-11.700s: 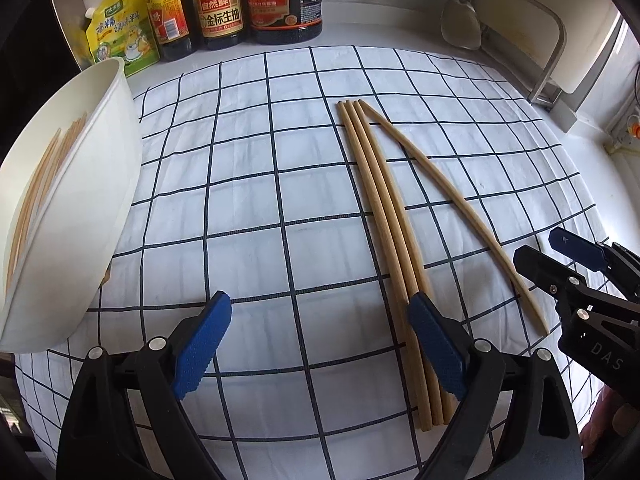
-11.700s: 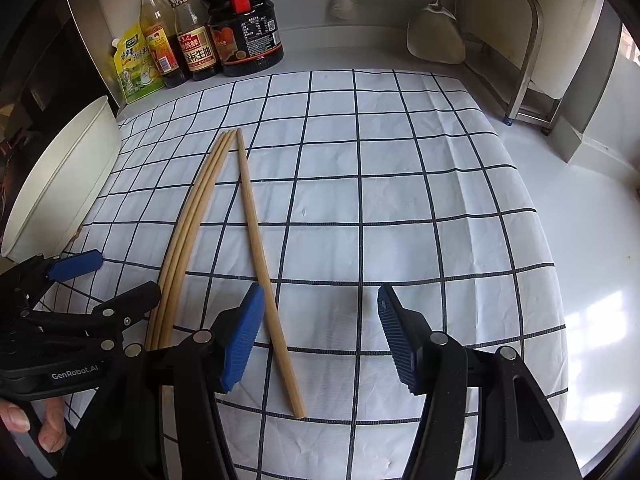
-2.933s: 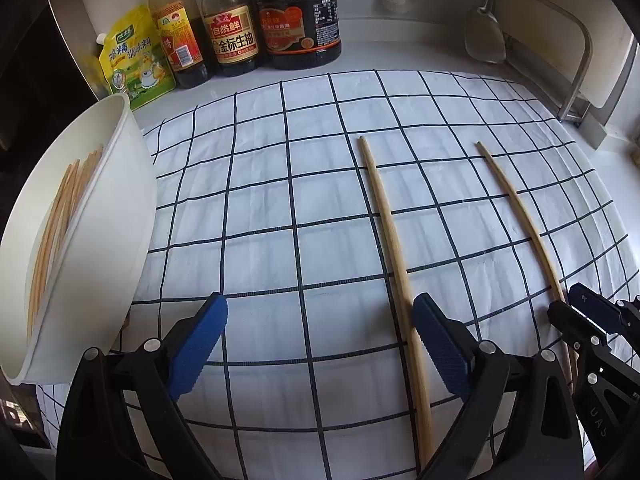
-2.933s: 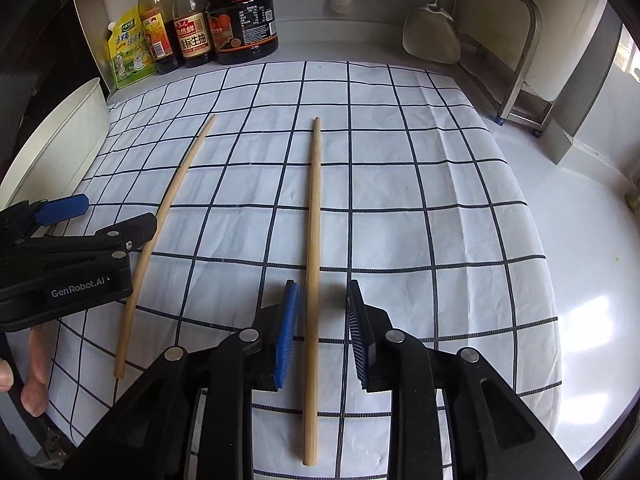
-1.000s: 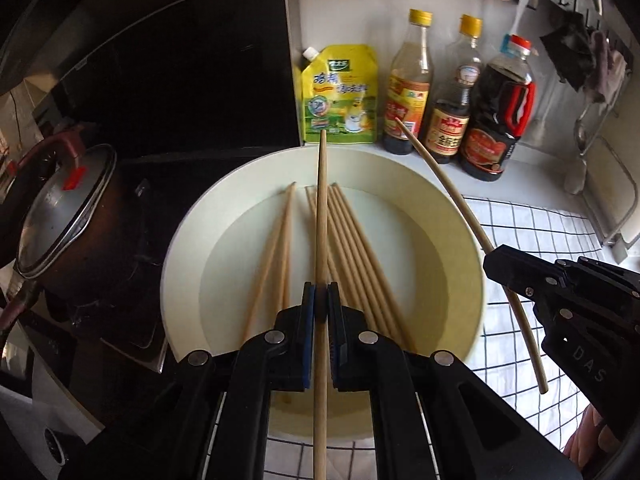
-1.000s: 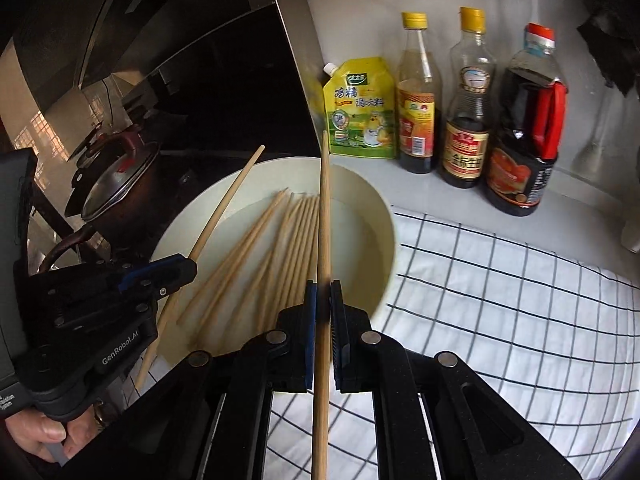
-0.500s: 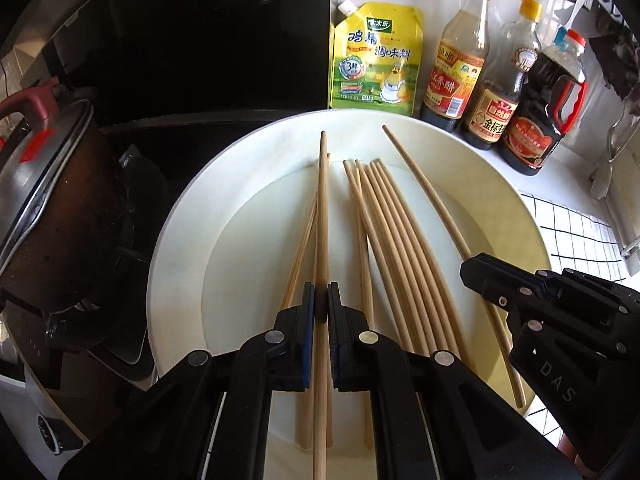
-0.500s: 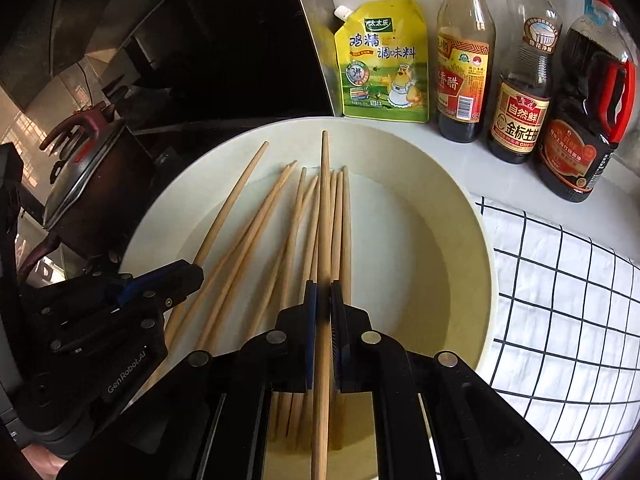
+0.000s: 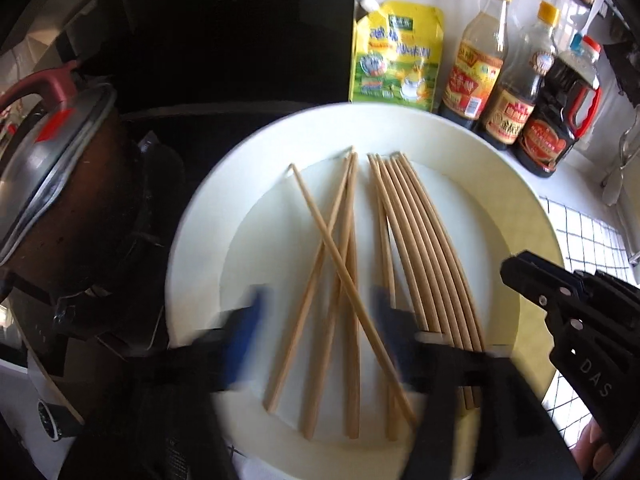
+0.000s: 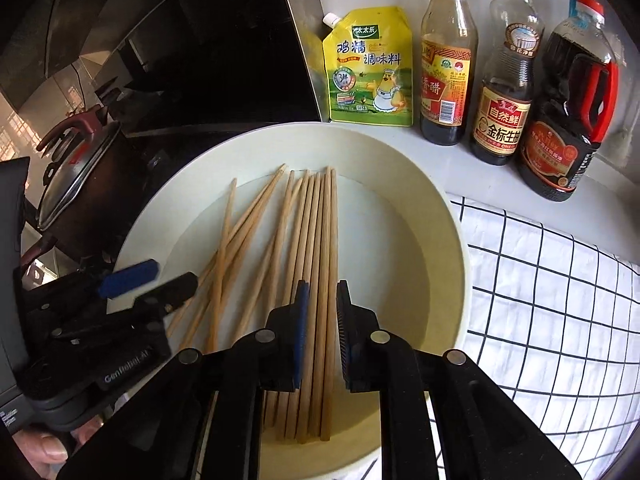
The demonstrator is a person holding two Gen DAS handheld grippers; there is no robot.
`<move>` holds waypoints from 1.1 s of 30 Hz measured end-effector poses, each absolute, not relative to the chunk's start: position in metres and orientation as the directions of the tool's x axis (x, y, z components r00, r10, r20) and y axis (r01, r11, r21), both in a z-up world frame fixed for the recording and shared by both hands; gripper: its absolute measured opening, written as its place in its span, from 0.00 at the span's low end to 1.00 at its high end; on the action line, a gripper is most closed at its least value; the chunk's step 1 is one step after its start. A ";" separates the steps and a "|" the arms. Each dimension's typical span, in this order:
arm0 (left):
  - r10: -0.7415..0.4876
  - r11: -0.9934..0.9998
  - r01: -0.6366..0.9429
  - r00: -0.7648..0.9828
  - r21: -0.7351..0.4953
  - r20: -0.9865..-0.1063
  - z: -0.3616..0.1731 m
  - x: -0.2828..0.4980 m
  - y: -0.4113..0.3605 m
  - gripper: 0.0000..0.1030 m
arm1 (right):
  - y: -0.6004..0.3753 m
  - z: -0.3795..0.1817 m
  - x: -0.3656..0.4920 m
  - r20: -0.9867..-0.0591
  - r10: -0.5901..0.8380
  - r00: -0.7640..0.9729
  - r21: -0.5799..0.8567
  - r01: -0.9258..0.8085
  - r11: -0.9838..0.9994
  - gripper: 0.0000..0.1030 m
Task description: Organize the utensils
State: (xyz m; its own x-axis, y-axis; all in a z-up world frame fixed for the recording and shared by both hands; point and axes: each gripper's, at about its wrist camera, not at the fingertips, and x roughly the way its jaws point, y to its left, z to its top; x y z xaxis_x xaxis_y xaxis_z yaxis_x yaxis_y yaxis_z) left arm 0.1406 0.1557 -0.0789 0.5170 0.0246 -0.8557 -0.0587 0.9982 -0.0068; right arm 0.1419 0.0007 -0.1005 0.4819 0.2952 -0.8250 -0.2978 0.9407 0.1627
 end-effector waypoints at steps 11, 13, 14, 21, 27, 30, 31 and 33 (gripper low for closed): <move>0.041 0.997 -0.079 0.578 -0.005 -0.815 -0.056 0.114 0.146 0.82 | -0.018 -0.083 0.115 -0.812 0.288 0.507 0.152 -0.293 0.944 0.22; 0.048 0.997 -0.083 0.581 -0.001 -0.813 -0.051 0.108 0.144 0.83 | -0.021 -0.081 0.110 -0.811 0.290 0.509 0.153 -0.294 0.944 0.23; 0.050 0.996 -0.086 0.582 -0.001 -0.812 -0.049 0.105 0.143 0.83 | -0.022 -0.080 0.108 -0.810 0.291 0.510 0.154 -0.295 0.943 0.23; 0.063 0.995 -0.104 0.593 0.001 -0.803 -0.038 0.089 0.144 0.83 | -0.026 -0.071 0.091 -0.801 0.305 0.515 0.158 -0.309 0.938 0.26; 0.078 0.993 -0.115 0.594 0.011 -0.801 -0.031 0.079 0.142 0.83 | -0.027 -0.065 0.081 -0.798 0.304 0.520 0.149 -0.318 0.936 0.28; 0.079 0.993 -0.113 0.593 0.014 -0.801 -0.028 0.075 0.141 0.83 | -0.027 -0.062 0.076 -0.796 0.302 0.524 0.145 -0.320 0.936 0.30; 0.080 0.993 -0.113 0.595 0.015 -0.799 -0.027 0.073 0.140 0.83 | -0.028 -0.061 0.075 -0.795 0.301 0.526 0.143 -0.320 0.937 0.31; 0.081 0.993 -0.114 0.600 0.015 -0.796 -0.024 0.070 0.139 0.84 | -0.028 -0.059 0.072 -0.794 0.301 0.528 0.141 -0.321 0.937 0.32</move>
State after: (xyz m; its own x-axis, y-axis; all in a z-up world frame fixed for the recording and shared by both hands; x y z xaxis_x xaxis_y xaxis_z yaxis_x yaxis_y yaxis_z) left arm 0.0698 0.1389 -0.0241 0.6000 0.0806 -0.7959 -0.1138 0.9934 0.0147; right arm 0.0721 -0.0284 -0.0594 0.5278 0.3006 -0.7944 -0.3210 0.9365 0.1411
